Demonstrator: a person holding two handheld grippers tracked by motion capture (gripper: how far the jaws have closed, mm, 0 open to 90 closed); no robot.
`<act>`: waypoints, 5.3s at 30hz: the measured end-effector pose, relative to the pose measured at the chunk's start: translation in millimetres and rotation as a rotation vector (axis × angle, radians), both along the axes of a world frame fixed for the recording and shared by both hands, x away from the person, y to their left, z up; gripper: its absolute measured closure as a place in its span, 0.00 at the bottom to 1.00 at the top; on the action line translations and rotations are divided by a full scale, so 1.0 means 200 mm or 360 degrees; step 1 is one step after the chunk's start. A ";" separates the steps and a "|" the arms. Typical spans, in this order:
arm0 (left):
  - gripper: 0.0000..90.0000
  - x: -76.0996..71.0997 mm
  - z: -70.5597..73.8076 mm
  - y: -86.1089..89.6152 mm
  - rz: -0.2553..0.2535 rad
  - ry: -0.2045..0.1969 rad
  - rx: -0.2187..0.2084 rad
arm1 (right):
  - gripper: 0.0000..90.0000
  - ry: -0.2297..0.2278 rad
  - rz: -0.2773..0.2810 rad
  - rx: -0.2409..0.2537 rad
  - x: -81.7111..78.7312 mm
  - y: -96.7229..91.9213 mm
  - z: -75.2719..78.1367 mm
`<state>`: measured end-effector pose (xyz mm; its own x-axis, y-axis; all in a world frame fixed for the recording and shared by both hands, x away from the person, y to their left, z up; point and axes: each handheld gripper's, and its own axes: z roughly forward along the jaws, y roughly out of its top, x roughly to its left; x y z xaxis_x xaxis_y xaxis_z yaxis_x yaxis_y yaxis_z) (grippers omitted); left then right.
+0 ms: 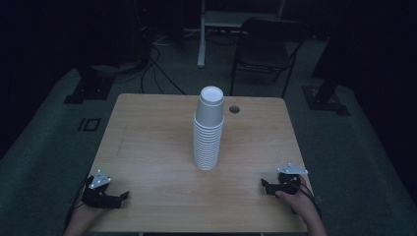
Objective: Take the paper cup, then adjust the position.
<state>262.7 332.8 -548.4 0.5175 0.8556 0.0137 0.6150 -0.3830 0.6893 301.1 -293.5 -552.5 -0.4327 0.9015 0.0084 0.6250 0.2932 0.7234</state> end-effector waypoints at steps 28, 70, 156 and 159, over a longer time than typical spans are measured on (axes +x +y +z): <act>0.01 0.12 0.09 -0.12 -0.0148 -0.0010 -0.0139 | 0.12 0.0003 -0.0001 0.0002 0.01 0.01 0.00; 0.01 0.39 0.66 -0.75 -0.0569 -0.0340 -0.0350 | 0.12 0.0001 0.0012 0.0001 0.02 0.01 0.00; 0.06 0.63 0.87 -1.21 -0.0751 -0.0467 -0.0498 | 0.14 -0.0106 0.0131 0.0084 0.10 0.14 0.22; 0.06 0.63 0.87 -1.21 -0.0744 -0.0463 -0.0499 | 0.14 -0.0167 0.0166 0.0127 0.12 0.18 0.32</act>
<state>389.6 90.8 -373.8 0.8503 0.5263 -0.0046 0.2022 -0.3186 0.9261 325.6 -258.0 -489.3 -0.5264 0.8498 0.0278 0.5137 0.2918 0.8068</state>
